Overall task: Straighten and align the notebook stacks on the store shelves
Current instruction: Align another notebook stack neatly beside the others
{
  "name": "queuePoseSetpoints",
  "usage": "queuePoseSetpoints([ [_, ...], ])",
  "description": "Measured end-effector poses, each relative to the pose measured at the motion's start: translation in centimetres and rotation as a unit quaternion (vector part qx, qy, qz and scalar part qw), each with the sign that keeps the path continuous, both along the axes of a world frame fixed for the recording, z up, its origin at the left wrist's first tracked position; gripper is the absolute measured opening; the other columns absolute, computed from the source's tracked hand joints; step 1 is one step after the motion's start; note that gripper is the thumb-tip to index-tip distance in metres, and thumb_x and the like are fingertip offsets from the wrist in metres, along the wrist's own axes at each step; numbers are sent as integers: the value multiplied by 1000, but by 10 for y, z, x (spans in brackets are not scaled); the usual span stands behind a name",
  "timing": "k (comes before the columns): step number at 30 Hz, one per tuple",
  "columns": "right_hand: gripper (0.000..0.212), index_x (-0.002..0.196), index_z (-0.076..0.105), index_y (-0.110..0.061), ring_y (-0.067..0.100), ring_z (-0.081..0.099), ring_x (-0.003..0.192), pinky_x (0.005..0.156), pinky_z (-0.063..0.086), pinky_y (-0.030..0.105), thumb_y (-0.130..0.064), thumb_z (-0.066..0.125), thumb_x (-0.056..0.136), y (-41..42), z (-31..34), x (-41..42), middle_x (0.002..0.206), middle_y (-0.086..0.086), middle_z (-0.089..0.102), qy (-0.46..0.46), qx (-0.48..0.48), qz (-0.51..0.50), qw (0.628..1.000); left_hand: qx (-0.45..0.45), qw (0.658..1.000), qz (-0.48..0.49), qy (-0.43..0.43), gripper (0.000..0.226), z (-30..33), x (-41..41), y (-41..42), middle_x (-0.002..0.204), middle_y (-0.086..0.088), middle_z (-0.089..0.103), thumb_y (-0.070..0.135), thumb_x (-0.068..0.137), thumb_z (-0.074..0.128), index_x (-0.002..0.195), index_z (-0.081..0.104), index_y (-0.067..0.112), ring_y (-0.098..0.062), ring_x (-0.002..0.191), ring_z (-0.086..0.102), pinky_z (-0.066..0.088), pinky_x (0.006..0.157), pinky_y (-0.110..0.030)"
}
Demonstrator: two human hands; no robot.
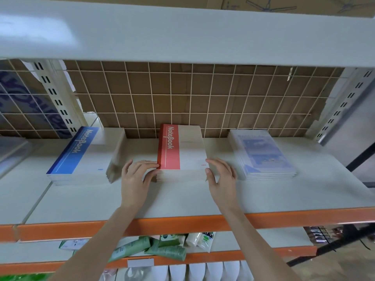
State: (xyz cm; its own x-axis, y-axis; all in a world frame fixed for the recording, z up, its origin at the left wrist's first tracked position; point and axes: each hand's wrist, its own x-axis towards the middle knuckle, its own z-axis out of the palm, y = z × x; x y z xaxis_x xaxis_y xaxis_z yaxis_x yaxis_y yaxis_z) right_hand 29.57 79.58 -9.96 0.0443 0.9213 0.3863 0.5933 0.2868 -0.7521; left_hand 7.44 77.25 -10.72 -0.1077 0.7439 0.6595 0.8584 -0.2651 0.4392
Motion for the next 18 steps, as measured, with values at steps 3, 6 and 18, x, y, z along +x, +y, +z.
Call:
queuePoseSetpoints([
  [3,24,115,65,-16,17,48,119,110,24,41,-12,58,92,1,0,1,118,-3,62,-2,-19,0,1000,-6,1000,-5,-14,14,1,1,0,88,-6,72,-3,77,70,87,74,6,-19,90,64,36,97,-48],
  [6,24,115,66,-17,16,49,117,109,24,40,-12,59,92,1,0,3,117,-4,63,-2,-23,3,1000,-11,1000,-3,-19,14,2,1,-1,88,-6,72,-2,76,72,88,74,6,-21,89,65,36,97,-47],
  [18,30,125,59,-15,13,44,124,111,23,44,-11,53,95,3,0,5,125,-3,58,-3,-35,36,999,-45,997,-2,-69,19,0,1,-1,100,-3,69,10,81,71,100,71,10,-17,97,59,27,105,-39],
])
